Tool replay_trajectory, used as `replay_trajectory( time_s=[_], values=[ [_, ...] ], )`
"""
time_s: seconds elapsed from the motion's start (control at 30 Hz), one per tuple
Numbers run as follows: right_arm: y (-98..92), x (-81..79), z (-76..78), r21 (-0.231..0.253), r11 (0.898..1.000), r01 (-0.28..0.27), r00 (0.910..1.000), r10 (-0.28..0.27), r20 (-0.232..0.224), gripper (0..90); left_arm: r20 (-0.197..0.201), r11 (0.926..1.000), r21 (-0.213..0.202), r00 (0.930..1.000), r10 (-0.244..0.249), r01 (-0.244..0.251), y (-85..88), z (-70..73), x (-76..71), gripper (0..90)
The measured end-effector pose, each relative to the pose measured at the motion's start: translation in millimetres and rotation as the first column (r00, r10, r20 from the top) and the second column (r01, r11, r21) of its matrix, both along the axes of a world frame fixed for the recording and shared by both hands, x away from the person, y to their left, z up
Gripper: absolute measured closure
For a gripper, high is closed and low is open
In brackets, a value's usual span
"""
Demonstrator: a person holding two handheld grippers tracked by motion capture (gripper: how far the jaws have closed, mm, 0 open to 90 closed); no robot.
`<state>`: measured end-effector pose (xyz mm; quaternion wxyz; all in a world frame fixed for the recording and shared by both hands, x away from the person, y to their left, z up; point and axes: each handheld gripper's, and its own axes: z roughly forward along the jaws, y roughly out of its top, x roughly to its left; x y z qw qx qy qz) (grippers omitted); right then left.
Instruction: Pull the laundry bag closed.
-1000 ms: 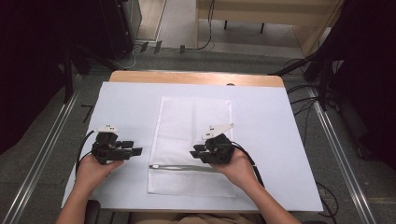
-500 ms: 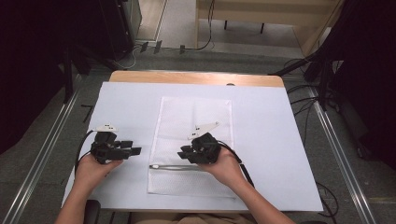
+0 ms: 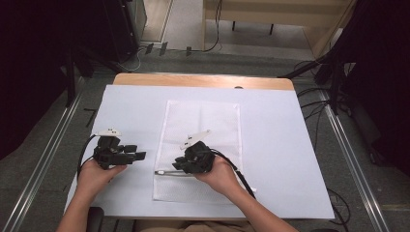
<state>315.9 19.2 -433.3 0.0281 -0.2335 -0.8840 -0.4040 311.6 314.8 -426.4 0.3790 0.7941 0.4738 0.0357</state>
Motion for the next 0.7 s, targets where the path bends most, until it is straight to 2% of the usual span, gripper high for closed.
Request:
replay_trajectory(
  time_s=[0.43, 0.7],
  values=[
    [23.2, 2.9, -11.8, 0.0, 1.0, -0.01, 0.9993, 0.01, -0.035, 79.9, -0.001, 1.0, 0.008, 1.0, 0.004, -0.004, 1.3, 0.3, 0.6, 42.2],
    [40.9, 1.0, -16.4, -0.007, 0.999, -0.038, 0.9984, 0.038, -0.042, 79.3, -0.001, 1.0, 0.007, 1.0, 0.006, -0.006, 3.0, 0.5, 0.8, 42.2]
  ],
)
